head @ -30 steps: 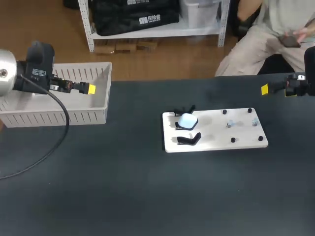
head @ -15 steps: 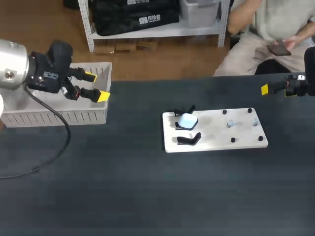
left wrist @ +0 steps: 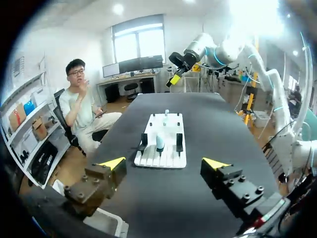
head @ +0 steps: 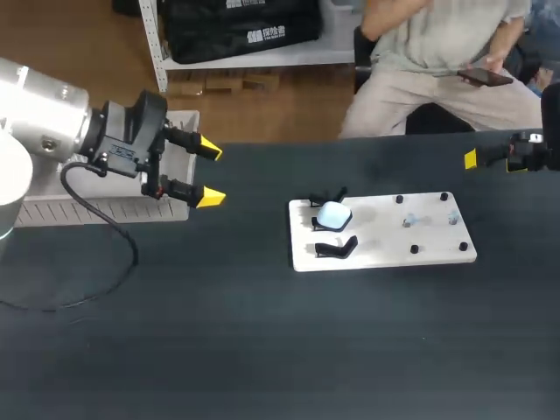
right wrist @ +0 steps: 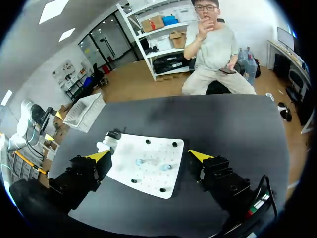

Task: Pick up each earbud case from the left stands, insert the matching earbuds, close the lid, and place the case in the box.

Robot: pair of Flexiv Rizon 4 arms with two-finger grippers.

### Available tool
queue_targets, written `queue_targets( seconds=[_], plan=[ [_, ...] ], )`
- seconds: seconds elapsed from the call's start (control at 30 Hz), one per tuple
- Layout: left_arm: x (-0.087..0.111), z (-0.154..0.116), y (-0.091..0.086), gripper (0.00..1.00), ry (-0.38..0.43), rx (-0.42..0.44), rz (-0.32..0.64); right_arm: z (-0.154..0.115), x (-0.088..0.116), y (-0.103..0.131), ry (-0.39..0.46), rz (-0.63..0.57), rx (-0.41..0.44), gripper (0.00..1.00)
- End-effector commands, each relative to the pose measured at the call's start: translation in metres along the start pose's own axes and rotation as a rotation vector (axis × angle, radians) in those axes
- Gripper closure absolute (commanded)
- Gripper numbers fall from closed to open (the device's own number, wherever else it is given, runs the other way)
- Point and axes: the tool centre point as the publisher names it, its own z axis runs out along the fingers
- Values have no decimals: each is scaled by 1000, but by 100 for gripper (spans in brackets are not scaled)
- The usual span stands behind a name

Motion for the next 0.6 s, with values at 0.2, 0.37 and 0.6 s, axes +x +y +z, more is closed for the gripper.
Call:
queue_targets(
  seconds=[0.2,0.37,0.6],
  plan=[
    [-4,60,0,0,13,137,-20,0,0,0,0,0,0,0],
    [-3,89,-2,0,1,144,-43,0,0,0,0,0,0,0],
    [3,113,-5,16,-38,148,-84,0,0,0,0,0,0,0]
  ],
)
